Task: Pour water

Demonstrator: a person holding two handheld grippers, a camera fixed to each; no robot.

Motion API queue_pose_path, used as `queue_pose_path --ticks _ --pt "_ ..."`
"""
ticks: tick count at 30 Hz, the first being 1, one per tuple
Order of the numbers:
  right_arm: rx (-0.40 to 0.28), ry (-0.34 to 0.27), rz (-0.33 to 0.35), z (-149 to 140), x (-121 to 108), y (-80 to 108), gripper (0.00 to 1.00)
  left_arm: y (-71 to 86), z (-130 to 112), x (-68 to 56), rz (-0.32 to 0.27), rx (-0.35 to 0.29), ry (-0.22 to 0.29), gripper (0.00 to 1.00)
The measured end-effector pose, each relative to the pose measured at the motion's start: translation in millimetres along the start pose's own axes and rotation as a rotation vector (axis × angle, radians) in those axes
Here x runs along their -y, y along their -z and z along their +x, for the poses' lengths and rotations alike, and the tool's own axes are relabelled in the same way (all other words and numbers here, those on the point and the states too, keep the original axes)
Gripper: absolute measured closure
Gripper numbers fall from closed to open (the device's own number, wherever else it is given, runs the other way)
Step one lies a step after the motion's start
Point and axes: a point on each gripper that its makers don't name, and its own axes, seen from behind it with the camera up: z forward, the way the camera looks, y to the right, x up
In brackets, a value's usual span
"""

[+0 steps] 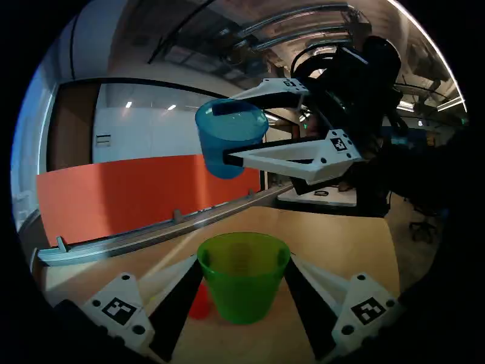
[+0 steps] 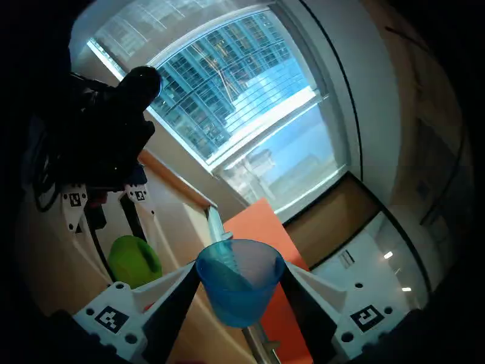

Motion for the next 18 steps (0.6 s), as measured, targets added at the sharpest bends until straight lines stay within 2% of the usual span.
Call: queue_pose_path --ticks 18 --pt "0.008 0.145 -0.01 2.4 -8.2 -2.3 0.09 -3.9 2.3 2.5 0.002 -0.008 0.014 0.13"
